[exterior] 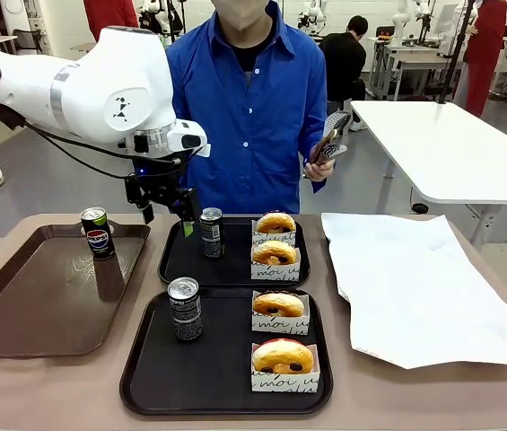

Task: Set up donuts and drinks on trays.
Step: Pick up one Pepsi coke from the Handle tray and place it on the Flat Tray without a Pepsi coke.

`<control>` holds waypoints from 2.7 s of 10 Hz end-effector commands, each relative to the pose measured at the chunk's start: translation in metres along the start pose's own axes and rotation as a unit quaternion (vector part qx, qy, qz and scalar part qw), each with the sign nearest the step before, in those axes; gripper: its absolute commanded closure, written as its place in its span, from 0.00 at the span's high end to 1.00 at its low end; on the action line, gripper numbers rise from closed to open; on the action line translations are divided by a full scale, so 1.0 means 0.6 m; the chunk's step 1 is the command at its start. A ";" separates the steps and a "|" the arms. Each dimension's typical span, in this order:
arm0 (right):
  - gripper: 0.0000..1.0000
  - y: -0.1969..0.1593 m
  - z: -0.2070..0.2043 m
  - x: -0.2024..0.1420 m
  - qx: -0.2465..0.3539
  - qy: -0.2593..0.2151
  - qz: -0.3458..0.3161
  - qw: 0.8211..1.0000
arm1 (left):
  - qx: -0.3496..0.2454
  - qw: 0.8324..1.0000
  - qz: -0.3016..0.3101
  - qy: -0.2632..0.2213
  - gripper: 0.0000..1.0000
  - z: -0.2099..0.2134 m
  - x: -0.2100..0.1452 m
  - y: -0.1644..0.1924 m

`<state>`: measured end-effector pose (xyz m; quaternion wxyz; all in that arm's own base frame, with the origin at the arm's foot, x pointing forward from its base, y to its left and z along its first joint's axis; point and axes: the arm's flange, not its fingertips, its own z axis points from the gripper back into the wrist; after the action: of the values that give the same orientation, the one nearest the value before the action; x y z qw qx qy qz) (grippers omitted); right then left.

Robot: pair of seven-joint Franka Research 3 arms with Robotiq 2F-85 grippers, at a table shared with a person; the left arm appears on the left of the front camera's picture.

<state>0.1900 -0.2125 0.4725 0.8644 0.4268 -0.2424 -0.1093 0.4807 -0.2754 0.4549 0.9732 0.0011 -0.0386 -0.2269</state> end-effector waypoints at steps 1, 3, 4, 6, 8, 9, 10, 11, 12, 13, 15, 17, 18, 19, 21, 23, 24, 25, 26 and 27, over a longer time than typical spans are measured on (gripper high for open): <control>1.00 -0.001 -0.005 0.002 0.016 -0.008 0.007 1.000 | 0.000 1.000 -0.002 0.002 1.00 0.003 0.010 -0.001; 1.00 -0.001 -0.005 0.002 0.016 -0.008 0.007 1.000 | -0.001 1.000 -0.002 -0.002 1.00 0.002 0.004 -0.003; 1.00 -0.001 -0.005 0.002 0.016 -0.008 0.007 1.000 | -0.033 0.999 0.017 -0.034 1.00 0.031 -0.004 0.017; 1.00 -0.001 -0.005 0.002 0.016 -0.008 0.007 1.000 | -0.155 0.983 0.079 -0.062 1.00 0.094 -0.052 0.097; 1.00 -0.001 -0.005 0.002 0.016 -0.008 0.007 1.000 | -0.228 0.960 0.140 -0.084 1.00 0.124 -0.130 0.191; 1.00 -0.001 -0.005 0.002 0.016 -0.008 0.007 1.000 | -0.271 0.944 0.163 -0.091 1.00 0.136 -0.168 0.237; 1.00 -0.001 -0.005 0.002 0.016 -0.008 0.007 1.000 | -0.315 0.929 0.172 -0.090 1.00 0.140 -0.203 0.282; 1.00 -0.001 -0.005 0.002 0.016 -0.008 0.007 1.000 | -0.370 0.902 0.199 -0.097 1.00 0.133 -0.238 0.339; 1.00 -0.001 -0.005 0.002 0.016 -0.008 0.007 1.000 | -0.413 0.877 0.219 -0.108 1.00 0.120 -0.268 0.383; 1.00 -0.001 -0.005 0.002 0.016 -0.008 0.007 1.000 | -0.455 0.849 0.240 -0.120 1.00 0.106 -0.292 0.425; 1.00 -0.001 -0.005 0.002 0.016 -0.008 0.007 1.000 | -0.510 0.810 0.248 -0.151 1.00 0.060 -0.334 0.513; 1.00 -0.001 -0.005 0.002 0.016 -0.008 0.007 1.000 | -0.540 0.785 0.249 -0.172 1.00 0.013 -0.354 0.572; 1.00 -0.001 -0.005 0.002 0.016 -0.008 0.007 1.000 | -0.553 0.778 0.240 -0.179 1.00 -0.012 -0.367 0.593; 1.00 -0.001 -0.005 0.002 0.016 -0.008 0.007 1.000 | -0.565 0.768 0.235 -0.191 1.00 -0.036 -0.378 0.613; 1.00 -0.001 -0.005 0.002 0.016 -0.008 0.007 1.000 | -0.589 0.751 0.232 -0.187 1.00 -0.072 -0.388 0.639; 1.00 -0.001 -0.005 0.002 0.016 -0.008 0.007 1.000 | -0.602 0.746 0.220 -0.180 1.00 -0.091 -0.404 0.656; 1.00 -0.001 -0.005 0.002 0.016 -0.008 0.007 1.000 | -0.603 0.743 0.221 -0.187 1.00 -0.096 -0.414 0.662; 1.00 -0.001 -0.005 0.002 0.016 -0.008 0.007 1.000 | -0.598 0.744 0.226 -0.196 1.00 -0.094 -0.416 0.661; 1.00 -0.001 -0.005 0.002 0.016 -0.008 0.007 1.000 | -0.599 0.745 0.234 -0.175 1.00 -0.099 -0.409 0.650; 1.00 -0.001 -0.005 0.002 0.016 -0.008 0.007 1.000 | -0.599 0.745 0.234 -0.175 1.00 -0.099 -0.409 0.650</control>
<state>0.1899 -0.2126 0.4727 0.8646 0.4265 -0.2420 -0.1095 0.4379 0.1852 0.3847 0.7715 -0.6319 -0.0651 0.0359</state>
